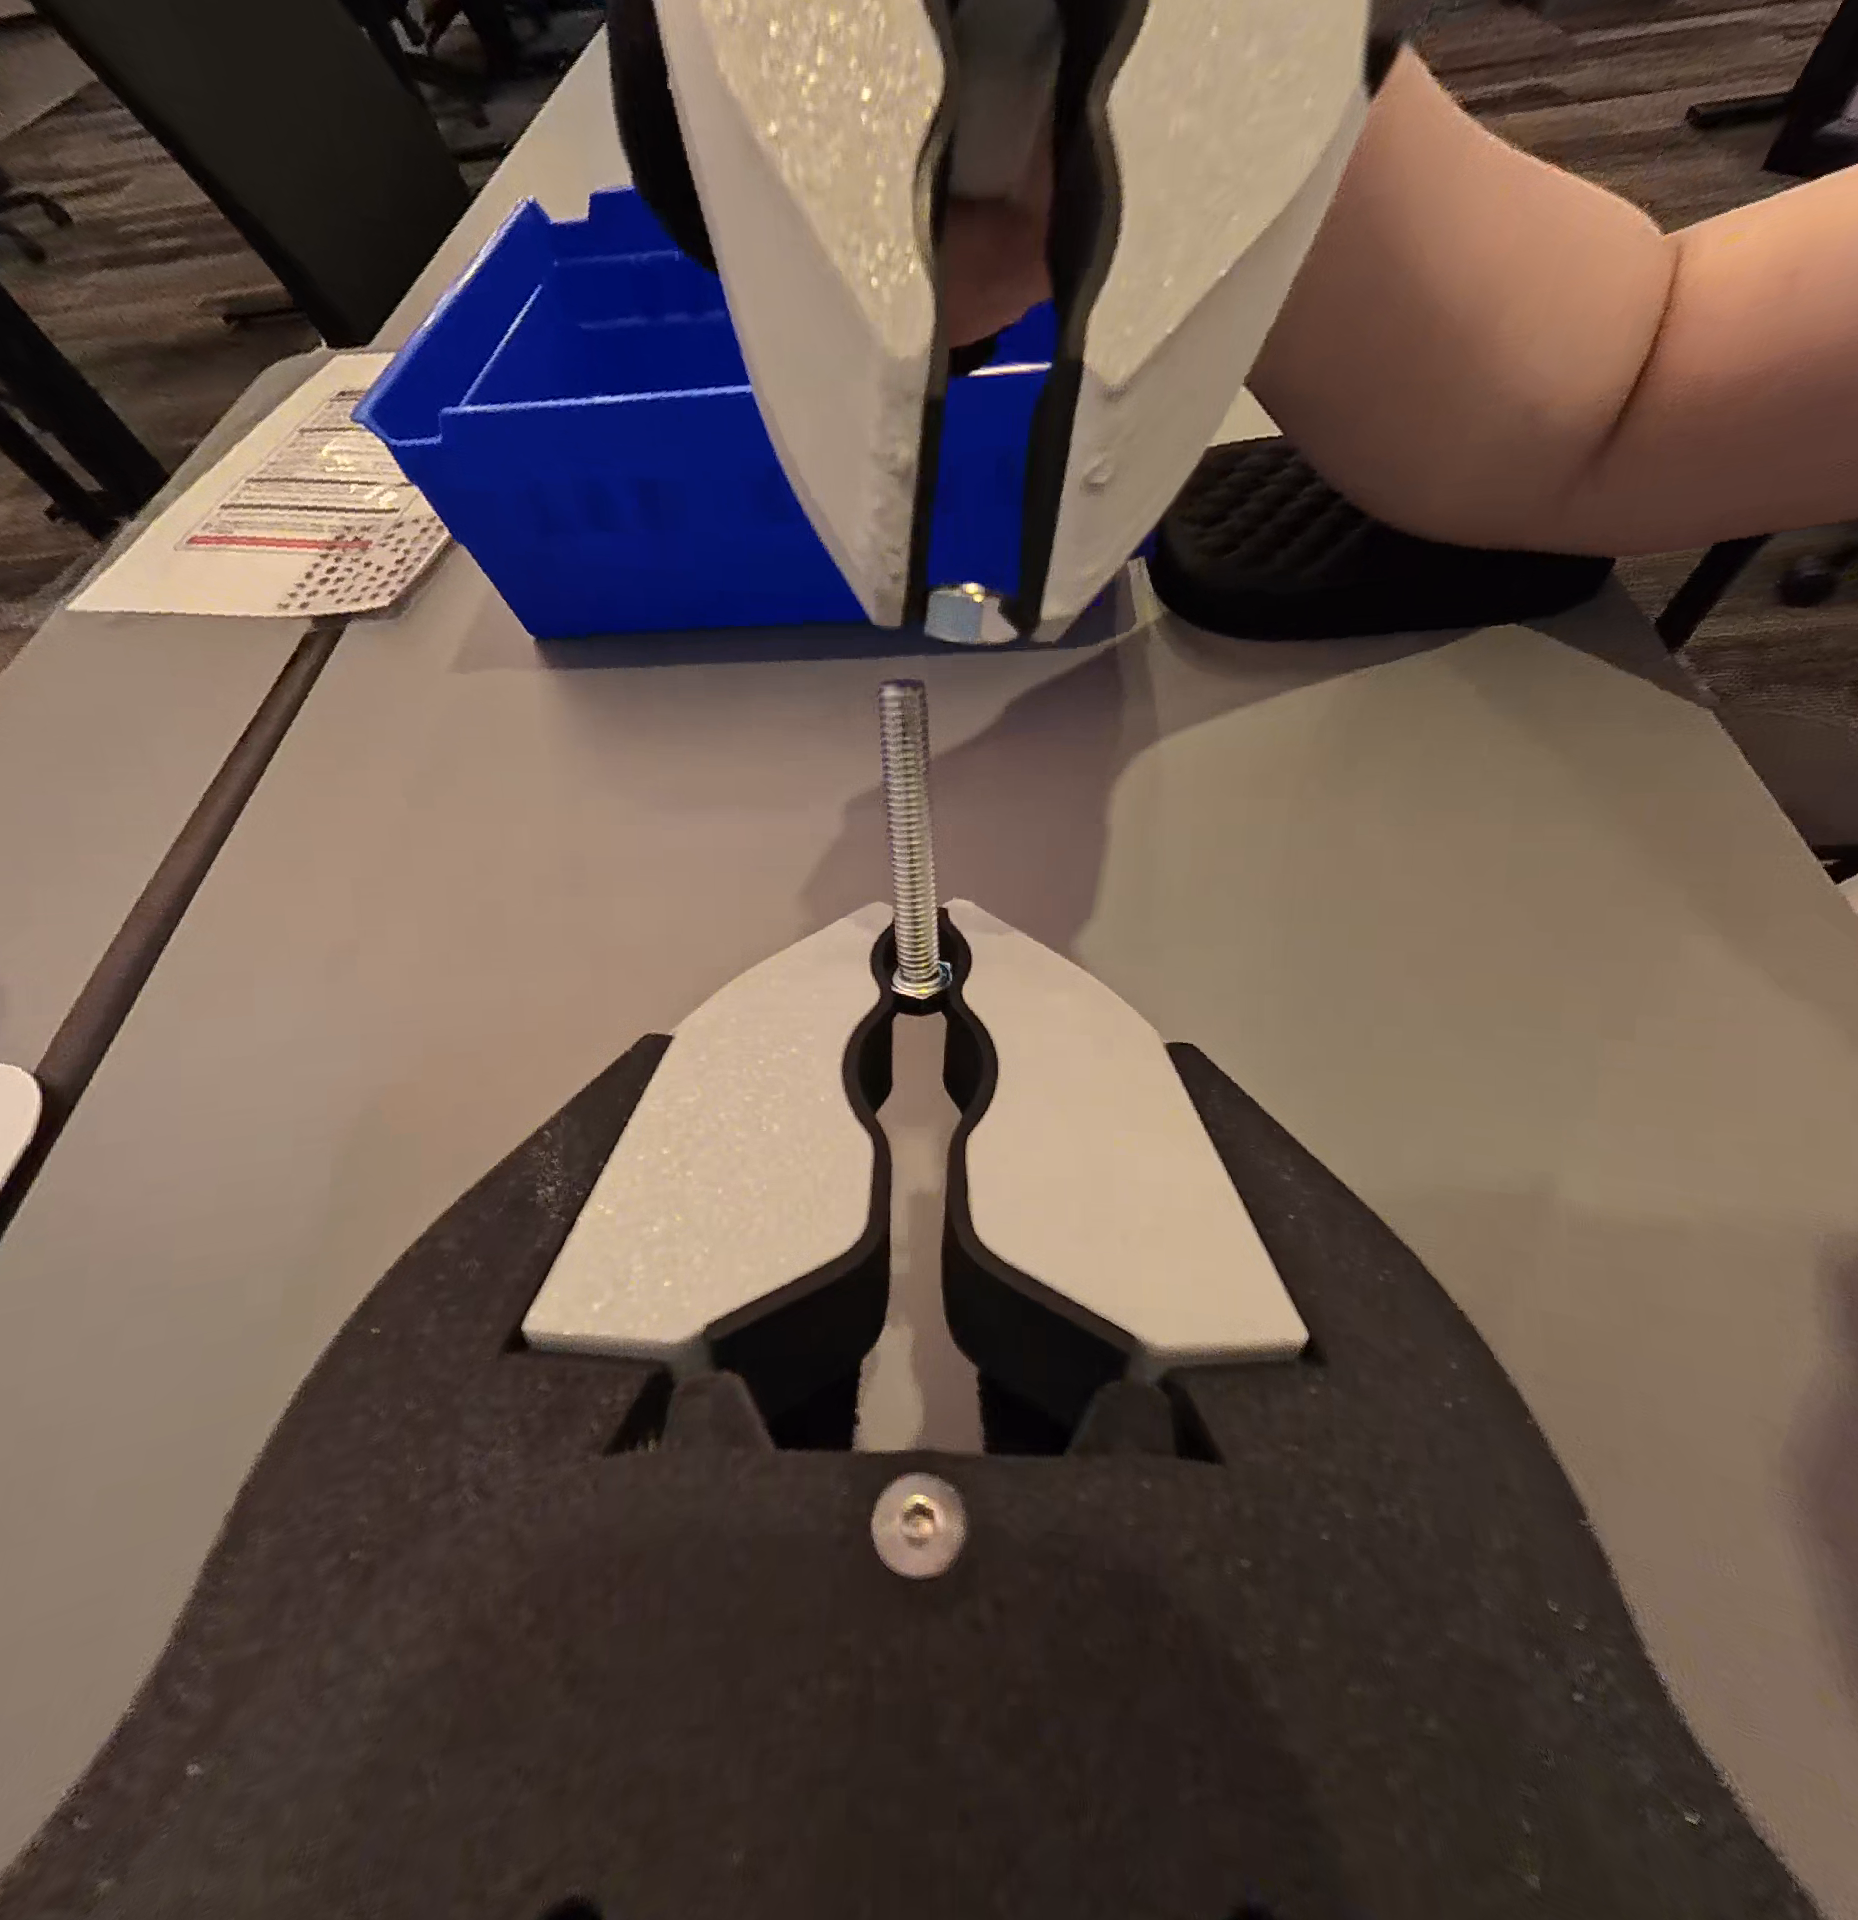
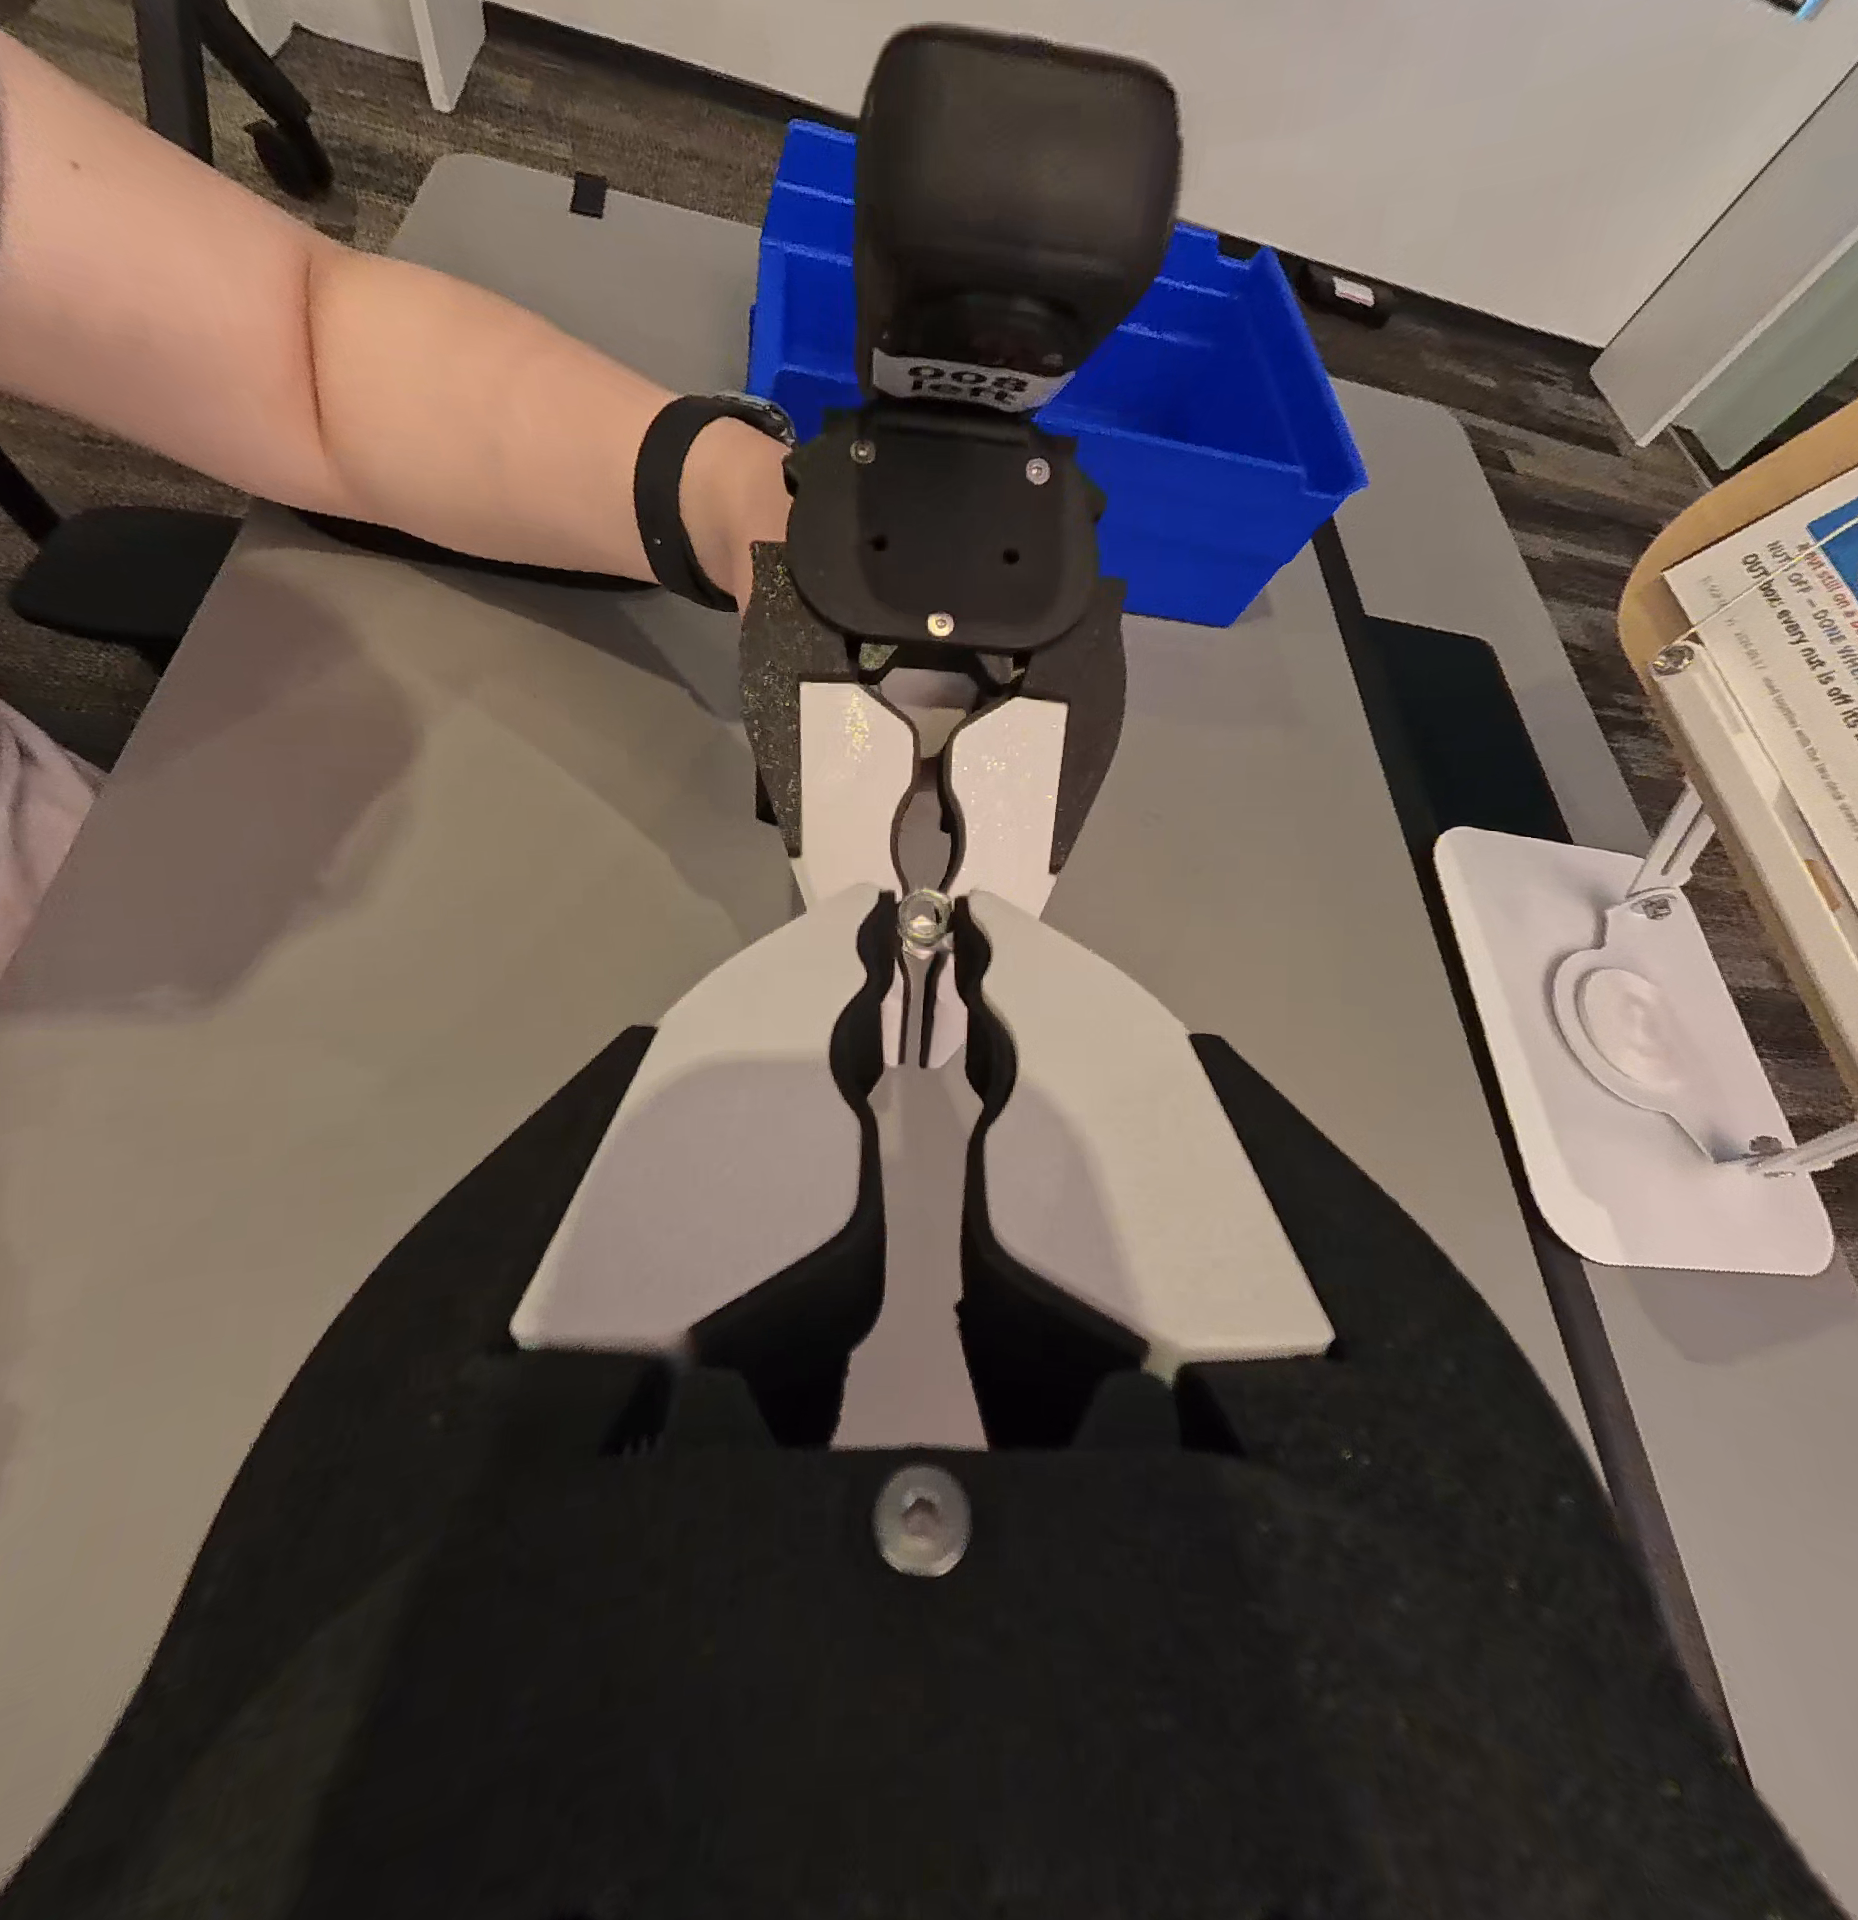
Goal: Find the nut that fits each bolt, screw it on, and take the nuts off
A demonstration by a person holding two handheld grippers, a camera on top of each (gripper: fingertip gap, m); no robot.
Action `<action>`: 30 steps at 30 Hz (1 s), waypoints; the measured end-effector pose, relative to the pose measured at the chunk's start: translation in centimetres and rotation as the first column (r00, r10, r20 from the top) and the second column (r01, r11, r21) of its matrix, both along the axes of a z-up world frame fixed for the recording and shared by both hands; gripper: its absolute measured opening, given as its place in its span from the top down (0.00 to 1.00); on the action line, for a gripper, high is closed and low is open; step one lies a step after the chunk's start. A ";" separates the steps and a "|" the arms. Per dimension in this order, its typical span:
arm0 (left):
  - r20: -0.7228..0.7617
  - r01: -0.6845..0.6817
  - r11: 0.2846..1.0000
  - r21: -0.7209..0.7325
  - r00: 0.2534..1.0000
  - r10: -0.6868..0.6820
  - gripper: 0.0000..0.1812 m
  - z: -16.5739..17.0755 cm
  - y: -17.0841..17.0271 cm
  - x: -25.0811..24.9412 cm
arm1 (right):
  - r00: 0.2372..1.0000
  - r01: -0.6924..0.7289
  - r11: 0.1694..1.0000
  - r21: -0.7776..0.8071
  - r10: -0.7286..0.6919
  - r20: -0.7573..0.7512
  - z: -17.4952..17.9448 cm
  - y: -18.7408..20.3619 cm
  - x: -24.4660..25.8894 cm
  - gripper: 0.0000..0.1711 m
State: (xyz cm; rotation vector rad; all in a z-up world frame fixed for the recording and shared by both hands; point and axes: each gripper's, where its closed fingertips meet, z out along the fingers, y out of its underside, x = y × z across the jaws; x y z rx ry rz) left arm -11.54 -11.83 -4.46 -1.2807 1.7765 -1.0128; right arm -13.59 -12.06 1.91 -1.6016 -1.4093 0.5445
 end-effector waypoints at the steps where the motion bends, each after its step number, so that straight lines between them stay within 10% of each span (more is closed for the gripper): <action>1: 0.002 0.007 1.000 0.004 1.000 -0.007 0.98 0.1 -0.1 0.0 | 1.000 0.003 1.000 0.008 -0.003 -0.002 0.1 0.1 0.1 0.94; 30: -0.044 0.114 0.988 0.108 0.993 -0.110 0.98 -0.6 -2.3 -0.2 | 0.986 -0.128 0.991 0.041 0.122 0.115 -1.3 -2.2 0.0 0.94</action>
